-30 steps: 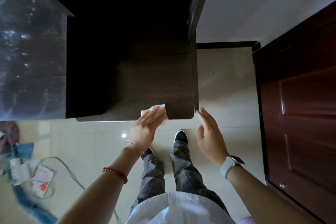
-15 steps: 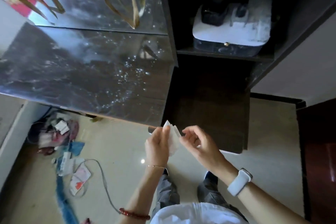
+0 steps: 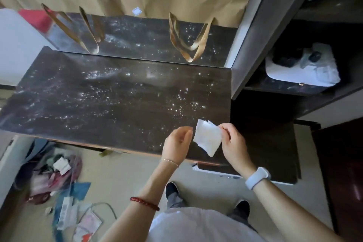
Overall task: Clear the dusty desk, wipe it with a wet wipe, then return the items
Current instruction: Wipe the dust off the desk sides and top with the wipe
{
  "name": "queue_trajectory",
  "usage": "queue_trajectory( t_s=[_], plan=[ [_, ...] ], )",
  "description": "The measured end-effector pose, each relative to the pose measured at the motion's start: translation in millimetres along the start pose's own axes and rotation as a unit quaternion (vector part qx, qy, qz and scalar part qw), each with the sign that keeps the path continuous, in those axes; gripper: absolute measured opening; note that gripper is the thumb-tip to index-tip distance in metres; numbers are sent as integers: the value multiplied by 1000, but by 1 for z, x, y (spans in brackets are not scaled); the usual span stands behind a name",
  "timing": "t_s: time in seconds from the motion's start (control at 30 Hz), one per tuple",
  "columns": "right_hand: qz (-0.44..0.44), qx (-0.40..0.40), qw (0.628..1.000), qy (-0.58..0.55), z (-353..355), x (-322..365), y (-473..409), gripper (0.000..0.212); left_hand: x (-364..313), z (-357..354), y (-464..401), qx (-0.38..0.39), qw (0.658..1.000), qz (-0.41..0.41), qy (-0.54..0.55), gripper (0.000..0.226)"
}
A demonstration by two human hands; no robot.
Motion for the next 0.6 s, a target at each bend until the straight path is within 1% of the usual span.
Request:
queue_trajectory(
  t_s=[0.07, 0.1, 0.13, 0.17, 0.23, 0.3, 0.4, 0.5, 0.6],
  plan=[
    [-2, 16, 993, 120, -6, -8, -8, 22, 4, 11, -14, 5, 1000, 2, -30, 21],
    [-6, 19, 981, 192, -8, -12, -9, 28, 7, 17, -21, 0, 998, -1, -57, 23],
    [-12, 12, 970, 243, -8, -14, -7, 34, 10, 22, -27, -8, 996, -4, -83, 24],
    [-8, 8, 964, 267, -11, -12, -4, 39, 14, 27, -31, -19, 994, -11, -104, 24],
    [31, 21, 959, 282, -26, 2, 4, 44, 18, 37, -37, -51, 988, -42, -142, 23],
    [59, 56, 952, 296, -51, 6, 11, 43, 22, 42, -45, -77, 976, -62, -192, 24],
    [9, 102, 943, 317, -80, -16, 11, 52, 24, 43, -58, -84, 959, -67, -261, 32],
    [-5, 95, 943, 319, -83, -28, -18, 56, 21, 40, -77, -67, 943, -72, -319, 42],
    [-6, 73, 948, 310, -77, -35, -71, 53, 10, 42, -98, -66, 932, -76, -349, 46]
  ],
)
Point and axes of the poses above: each hand's wrist, its own y-axis away from the middle knuckle, its own z-axis out of the back of the hand, x = y × z, the point moved 10 cm from there along -y, towards the middle knuckle, and after that the axes turned 14 degrees about z, right-handed, at the moved point
